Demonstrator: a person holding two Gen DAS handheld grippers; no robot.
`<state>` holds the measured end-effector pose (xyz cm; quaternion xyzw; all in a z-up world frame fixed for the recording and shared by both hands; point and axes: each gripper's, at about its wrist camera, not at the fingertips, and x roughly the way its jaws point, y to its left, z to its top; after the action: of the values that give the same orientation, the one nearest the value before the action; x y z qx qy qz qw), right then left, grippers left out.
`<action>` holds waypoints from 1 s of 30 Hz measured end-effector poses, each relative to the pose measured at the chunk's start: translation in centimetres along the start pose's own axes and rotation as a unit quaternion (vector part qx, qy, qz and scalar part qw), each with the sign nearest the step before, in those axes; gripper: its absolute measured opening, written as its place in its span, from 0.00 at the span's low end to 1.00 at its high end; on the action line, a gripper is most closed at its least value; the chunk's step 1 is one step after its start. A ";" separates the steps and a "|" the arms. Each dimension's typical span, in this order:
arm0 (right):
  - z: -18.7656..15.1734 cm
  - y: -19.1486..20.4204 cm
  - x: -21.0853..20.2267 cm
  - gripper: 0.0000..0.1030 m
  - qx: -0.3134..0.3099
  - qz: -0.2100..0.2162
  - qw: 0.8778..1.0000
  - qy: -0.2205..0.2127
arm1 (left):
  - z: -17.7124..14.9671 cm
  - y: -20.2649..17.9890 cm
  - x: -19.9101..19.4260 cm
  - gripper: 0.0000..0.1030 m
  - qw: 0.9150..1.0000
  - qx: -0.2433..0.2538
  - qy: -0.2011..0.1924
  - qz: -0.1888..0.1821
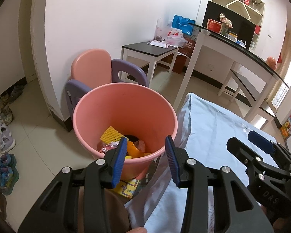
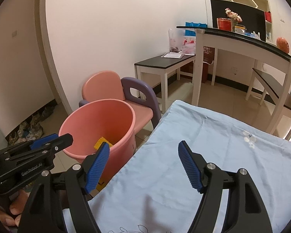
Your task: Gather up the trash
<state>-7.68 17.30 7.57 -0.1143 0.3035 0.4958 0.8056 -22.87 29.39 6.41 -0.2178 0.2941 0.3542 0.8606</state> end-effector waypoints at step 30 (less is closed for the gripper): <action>-0.4 -0.3 0.7 0.70 -0.002 -0.003 1.000 0.007 | -0.1 0.0 0.2 0.40 1.000 -0.002 0.004 0.000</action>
<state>-7.35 17.47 6.87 -0.1197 0.3079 0.4932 0.8047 -22.82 29.41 6.19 -0.2205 0.2968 0.3536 0.8592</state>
